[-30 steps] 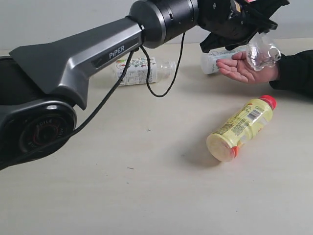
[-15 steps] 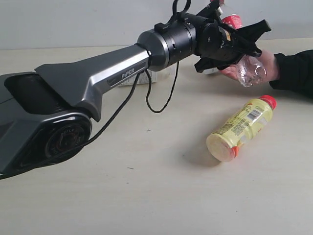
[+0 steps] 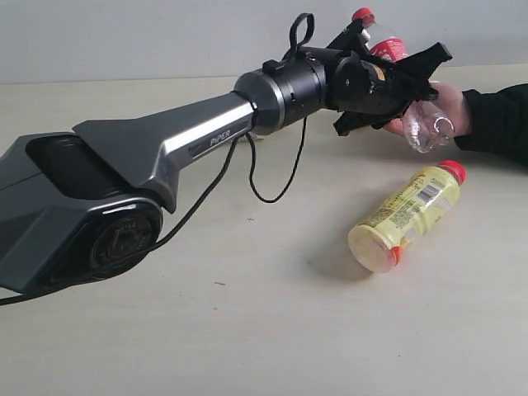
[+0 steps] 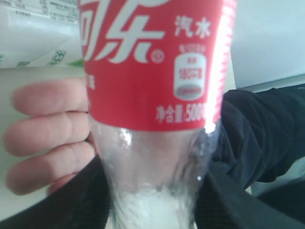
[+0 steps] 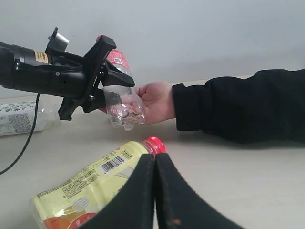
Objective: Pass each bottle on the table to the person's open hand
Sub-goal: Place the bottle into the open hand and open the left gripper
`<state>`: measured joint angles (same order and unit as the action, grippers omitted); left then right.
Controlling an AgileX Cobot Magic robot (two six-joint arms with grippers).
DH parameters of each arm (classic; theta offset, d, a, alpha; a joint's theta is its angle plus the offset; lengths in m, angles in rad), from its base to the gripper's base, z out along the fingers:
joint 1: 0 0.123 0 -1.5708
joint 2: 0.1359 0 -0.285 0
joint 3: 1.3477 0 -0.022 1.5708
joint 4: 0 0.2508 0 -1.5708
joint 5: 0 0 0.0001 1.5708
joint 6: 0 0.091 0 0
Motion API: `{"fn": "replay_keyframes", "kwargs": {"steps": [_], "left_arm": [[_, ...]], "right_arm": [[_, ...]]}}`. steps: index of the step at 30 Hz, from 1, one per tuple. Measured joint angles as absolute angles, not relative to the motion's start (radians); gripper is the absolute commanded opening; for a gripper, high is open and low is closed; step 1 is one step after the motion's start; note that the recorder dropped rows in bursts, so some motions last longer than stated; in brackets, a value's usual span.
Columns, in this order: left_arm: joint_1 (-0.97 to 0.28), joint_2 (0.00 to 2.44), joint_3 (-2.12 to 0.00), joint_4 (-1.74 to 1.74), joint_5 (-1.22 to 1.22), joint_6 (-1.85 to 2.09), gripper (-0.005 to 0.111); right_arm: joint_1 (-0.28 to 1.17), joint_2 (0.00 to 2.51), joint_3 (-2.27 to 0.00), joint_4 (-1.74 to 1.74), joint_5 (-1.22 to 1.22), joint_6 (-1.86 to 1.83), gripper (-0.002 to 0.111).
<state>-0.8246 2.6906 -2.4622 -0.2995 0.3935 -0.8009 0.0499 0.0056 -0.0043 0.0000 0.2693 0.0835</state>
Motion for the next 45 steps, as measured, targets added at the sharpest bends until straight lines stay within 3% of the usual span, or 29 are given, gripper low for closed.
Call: {"fn": "replay_keyframes", "kwargs": {"steps": [10, 18, 21, 30, 45], "left_arm": [[-0.794, 2.697, -2.462, -0.664, 0.403, -0.526, 0.0], [-0.78, 2.739, -2.462, -0.764, 0.411, -0.477, 0.001], [-0.779, 2.74, -2.462, -0.779, 0.411, -0.454, 0.008], [-0.772, 2.74, -2.462, -0.914, 0.416, -0.353, 0.049], [-0.772, 2.74, -2.462, -0.929, 0.42, -0.346, 0.053]], "right_arm": [[0.05, 0.006, -0.004, 0.0, 0.269, 0.084, 0.0], [0.05, 0.006, -0.004, 0.0, 0.269, 0.084, 0.0], [0.05, 0.006, -0.004, 0.0, 0.269, 0.084, 0.0], [0.05, 0.006, -0.004, 0.0, 0.269, 0.084, 0.0], [0.05, 0.006, -0.004, 0.0, 0.269, 0.084, 0.0]]}}
